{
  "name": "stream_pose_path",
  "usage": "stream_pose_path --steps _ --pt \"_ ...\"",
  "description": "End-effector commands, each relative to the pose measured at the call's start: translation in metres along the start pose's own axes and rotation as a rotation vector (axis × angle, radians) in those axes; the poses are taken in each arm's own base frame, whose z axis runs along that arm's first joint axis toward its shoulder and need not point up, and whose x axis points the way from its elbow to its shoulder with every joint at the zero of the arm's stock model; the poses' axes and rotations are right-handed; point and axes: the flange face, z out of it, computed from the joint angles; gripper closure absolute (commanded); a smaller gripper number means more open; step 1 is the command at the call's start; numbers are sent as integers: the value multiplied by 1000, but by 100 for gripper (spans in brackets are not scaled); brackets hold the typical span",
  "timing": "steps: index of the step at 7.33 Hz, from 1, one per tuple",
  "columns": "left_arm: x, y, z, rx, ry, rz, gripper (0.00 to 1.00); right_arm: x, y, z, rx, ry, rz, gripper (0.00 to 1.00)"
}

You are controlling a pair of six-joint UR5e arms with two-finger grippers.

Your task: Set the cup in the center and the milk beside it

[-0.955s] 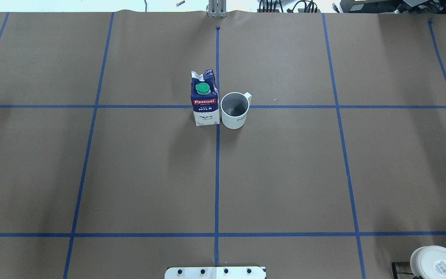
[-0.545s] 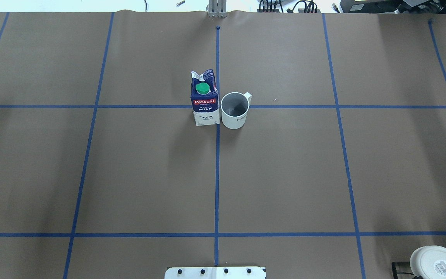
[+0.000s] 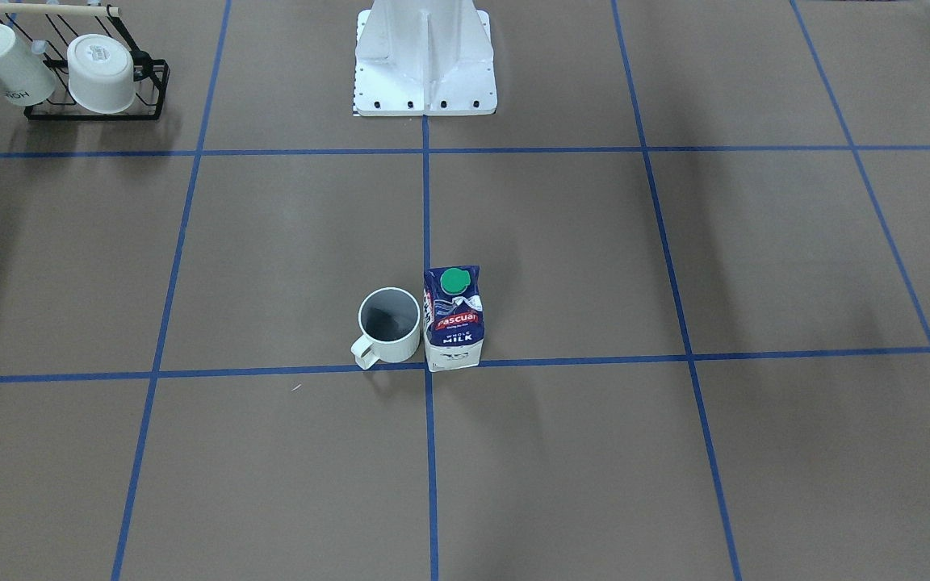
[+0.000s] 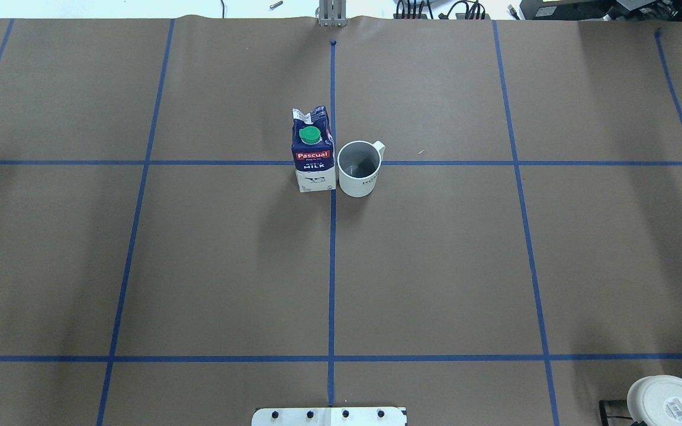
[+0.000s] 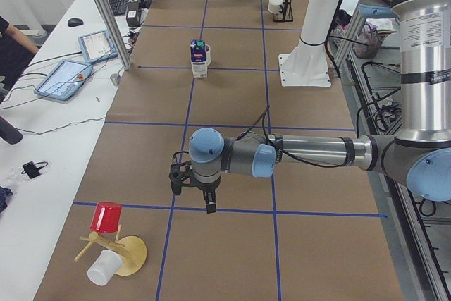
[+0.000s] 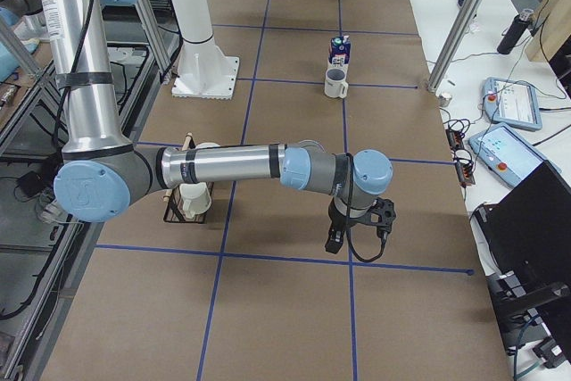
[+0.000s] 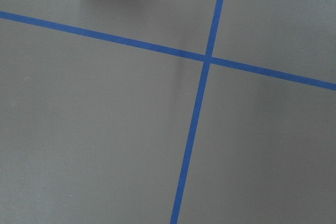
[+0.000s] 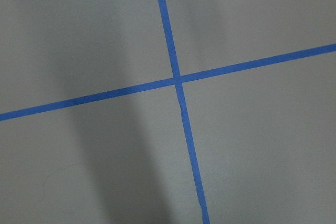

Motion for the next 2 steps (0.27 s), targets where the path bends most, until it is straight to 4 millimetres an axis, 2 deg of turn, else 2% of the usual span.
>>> stream_pose_path --steps 1,2 --pt "0 0 0 0 -2 0 2 0 0 0 -1 0 1 0" --pt "1 -1 -1 2 -1 4 2 0 0 0 -1 0 1 0"
